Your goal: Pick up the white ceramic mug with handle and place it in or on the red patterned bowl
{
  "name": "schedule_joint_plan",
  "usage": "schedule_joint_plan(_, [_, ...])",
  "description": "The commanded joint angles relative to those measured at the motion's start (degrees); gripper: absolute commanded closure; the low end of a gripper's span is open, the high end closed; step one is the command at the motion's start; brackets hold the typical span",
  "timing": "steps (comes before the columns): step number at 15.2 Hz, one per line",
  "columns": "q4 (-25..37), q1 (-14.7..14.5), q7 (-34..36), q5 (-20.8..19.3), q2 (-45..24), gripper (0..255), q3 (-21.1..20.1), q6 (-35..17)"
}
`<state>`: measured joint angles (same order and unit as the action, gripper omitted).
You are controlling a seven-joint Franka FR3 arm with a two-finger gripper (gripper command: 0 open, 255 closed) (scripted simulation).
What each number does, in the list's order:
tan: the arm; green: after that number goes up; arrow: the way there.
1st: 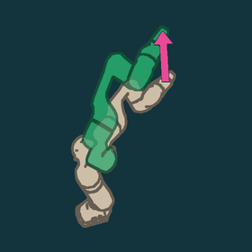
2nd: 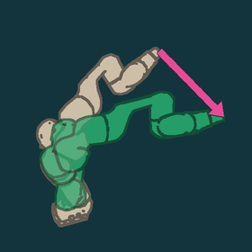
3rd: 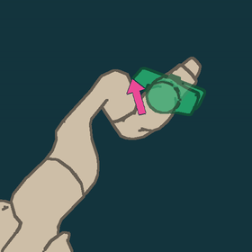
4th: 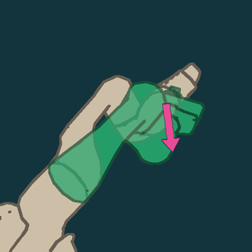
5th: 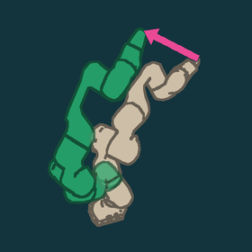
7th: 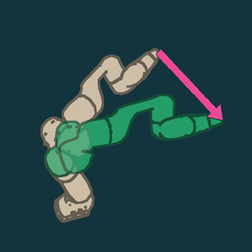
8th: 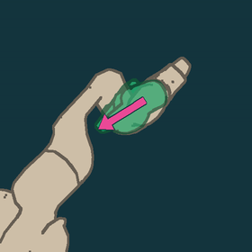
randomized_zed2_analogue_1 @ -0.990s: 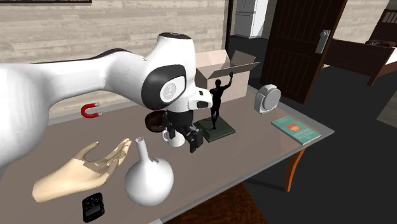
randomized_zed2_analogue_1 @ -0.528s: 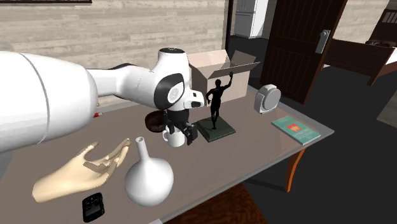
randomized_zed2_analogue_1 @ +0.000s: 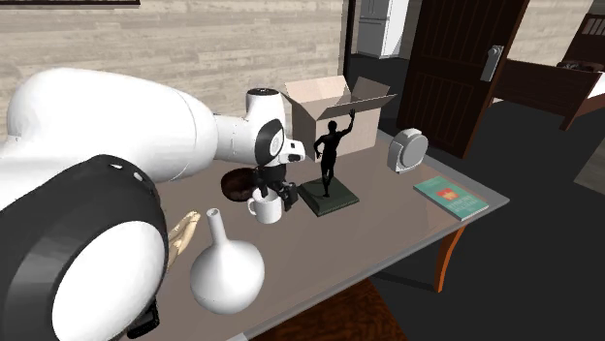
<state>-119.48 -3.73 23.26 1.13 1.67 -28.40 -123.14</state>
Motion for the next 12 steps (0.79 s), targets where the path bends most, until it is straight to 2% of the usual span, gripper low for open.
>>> schedule_joint_plan(1, [2.9, -0.6, 3.0, -3.1, -4.6, 0, -0.9, -1.3])
schedule_joint_plan(8, [16.0, -6.1, 12.1, -14.0, -20.9, 0, -0.4, -2.3])
schedule_joint_plan(12, [15.2, -6.6, 12.8, -15.1, -22.6, 0, 0.2, -4.6])
